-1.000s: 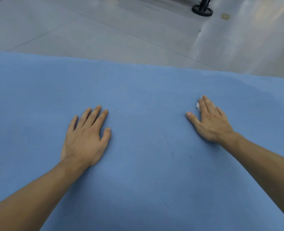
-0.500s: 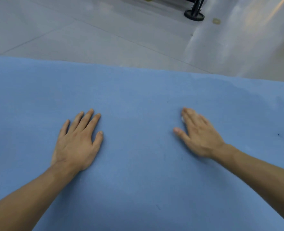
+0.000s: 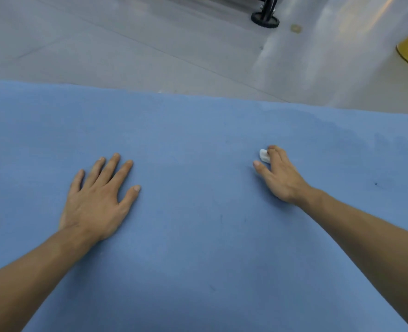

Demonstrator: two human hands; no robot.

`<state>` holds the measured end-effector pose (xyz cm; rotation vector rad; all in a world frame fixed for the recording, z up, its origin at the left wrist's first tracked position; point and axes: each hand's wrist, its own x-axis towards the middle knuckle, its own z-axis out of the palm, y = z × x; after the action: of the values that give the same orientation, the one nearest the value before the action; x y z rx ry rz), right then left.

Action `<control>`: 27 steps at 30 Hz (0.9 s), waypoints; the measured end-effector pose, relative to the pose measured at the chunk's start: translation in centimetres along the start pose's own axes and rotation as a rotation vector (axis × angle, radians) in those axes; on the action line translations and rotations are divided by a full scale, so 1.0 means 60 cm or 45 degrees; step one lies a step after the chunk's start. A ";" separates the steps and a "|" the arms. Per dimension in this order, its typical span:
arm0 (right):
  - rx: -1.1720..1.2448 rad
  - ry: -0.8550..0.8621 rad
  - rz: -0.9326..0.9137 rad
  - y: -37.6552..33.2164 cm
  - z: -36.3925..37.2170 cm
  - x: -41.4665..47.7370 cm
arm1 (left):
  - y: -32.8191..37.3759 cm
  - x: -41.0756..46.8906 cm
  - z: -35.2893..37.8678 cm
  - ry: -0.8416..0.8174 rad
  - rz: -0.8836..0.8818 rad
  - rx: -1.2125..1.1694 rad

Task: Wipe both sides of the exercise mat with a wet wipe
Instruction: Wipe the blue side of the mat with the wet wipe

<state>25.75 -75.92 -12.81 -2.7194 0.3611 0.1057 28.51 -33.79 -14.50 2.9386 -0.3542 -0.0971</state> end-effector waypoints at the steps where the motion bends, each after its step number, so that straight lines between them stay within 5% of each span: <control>1: 0.002 -0.015 -0.023 -0.001 0.002 -0.008 | 0.001 -0.001 -0.001 -0.009 0.000 -0.001; 15: 0.050 -0.029 -0.100 -0.084 0.059 -0.152 | 0.043 -0.035 -0.003 -0.145 -0.043 -0.036; 27: -0.010 -0.174 -0.317 -0.180 0.093 -0.280 | 0.108 -0.153 -0.014 -0.338 0.207 -0.019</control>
<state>12.29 -60.16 -11.85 -2.7207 -0.0184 0.2222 18.20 -37.61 -12.07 2.8707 -0.6252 -0.4667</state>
